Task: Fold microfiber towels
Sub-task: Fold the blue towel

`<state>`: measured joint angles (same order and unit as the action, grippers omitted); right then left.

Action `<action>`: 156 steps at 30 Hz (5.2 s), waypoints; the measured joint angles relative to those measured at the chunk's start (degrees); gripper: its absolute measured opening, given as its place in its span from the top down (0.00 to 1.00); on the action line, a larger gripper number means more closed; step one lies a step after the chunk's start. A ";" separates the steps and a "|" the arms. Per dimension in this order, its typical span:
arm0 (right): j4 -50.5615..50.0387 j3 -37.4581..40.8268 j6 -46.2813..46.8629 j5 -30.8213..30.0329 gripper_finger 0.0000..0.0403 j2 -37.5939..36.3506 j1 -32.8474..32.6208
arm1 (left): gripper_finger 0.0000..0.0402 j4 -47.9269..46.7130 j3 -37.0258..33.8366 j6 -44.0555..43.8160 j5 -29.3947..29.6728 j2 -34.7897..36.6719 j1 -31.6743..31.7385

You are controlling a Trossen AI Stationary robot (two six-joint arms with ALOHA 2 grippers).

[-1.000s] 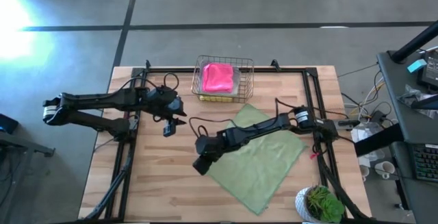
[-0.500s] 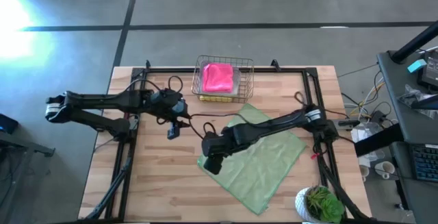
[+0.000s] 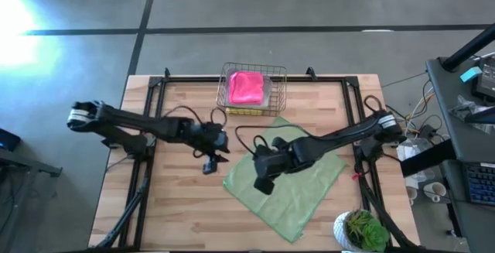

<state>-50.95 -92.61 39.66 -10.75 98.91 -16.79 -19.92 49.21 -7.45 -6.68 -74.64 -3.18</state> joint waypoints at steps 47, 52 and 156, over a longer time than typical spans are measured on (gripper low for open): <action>5.85 24.26 7.33 0.10 0.72 -9.68 -2.32 | 0.63 15.86 0.15 -40.21 -0.50 -25.65 -26.63; 5.81 24.30 6.88 0.12 0.72 -9.68 -2.32 | 0.63 16.89 0.07 -48.53 -0.54 -25.68 -31.19; 24.03 39.01 0.04 -0.81 0.72 -20.86 -18.09 | 0.63 -6.35 0.56 -37.54 23.26 -4.33 -39.91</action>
<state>-26.92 -53.60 39.70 -11.56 78.05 -34.88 -26.27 49.78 -44.99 16.58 -78.96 -43.09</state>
